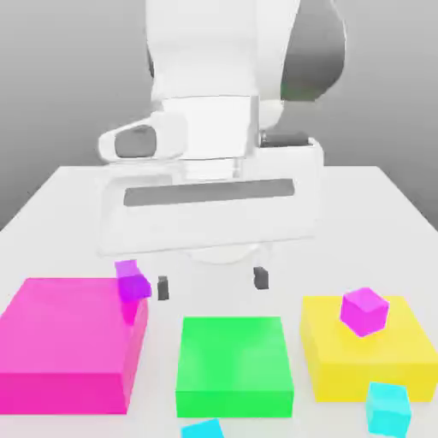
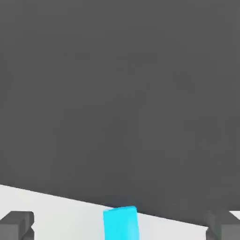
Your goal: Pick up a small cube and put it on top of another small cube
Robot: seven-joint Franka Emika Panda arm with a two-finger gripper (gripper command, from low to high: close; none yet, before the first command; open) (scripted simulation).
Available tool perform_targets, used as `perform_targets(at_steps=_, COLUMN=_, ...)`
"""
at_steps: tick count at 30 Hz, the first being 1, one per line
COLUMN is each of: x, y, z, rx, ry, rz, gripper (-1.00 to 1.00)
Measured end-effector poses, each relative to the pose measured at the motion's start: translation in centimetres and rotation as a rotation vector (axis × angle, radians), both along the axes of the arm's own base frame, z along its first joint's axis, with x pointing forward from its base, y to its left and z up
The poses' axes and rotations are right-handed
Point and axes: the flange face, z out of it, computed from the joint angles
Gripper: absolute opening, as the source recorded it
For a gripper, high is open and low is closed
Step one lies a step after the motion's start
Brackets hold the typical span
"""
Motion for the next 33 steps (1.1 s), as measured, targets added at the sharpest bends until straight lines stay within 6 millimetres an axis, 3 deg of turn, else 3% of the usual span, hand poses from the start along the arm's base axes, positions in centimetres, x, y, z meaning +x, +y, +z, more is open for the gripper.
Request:
perform_targets(at_steps=7, x=-0.5, y=-0.6, z=-12.7, rx=-0.034, ry=0.172, rz=0.067, gripper=0.00)
perform_targets(at_steps=12, x=-0.8, y=-0.7, z=-20.3, rx=-0.040, ry=0.204, rz=0.080, gripper=0.00)
perform_targets(at_steps=13, x=-0.9, y=-0.7, z=-21.2, rx=-0.040, ry=0.204, rz=0.080, gripper=-1.00)
perform_targets(at_steps=20, x=-0.9, y=-0.7, z=-21.1, rx=-0.040, ry=0.205, rz=0.080, gripper=-1.00)
perform_targets(at_steps=25, x=-1.2, y=-1.1, z=-15.1, rx=-0.036, ry=0.205, rz=0.060, gripper=-1.00)
perform_targets(at_steps=33, x=-7.3, y=-7.3, z=-8.2, rx=0.018, ry=0.211, rz=-0.269, gripper=-1.00)
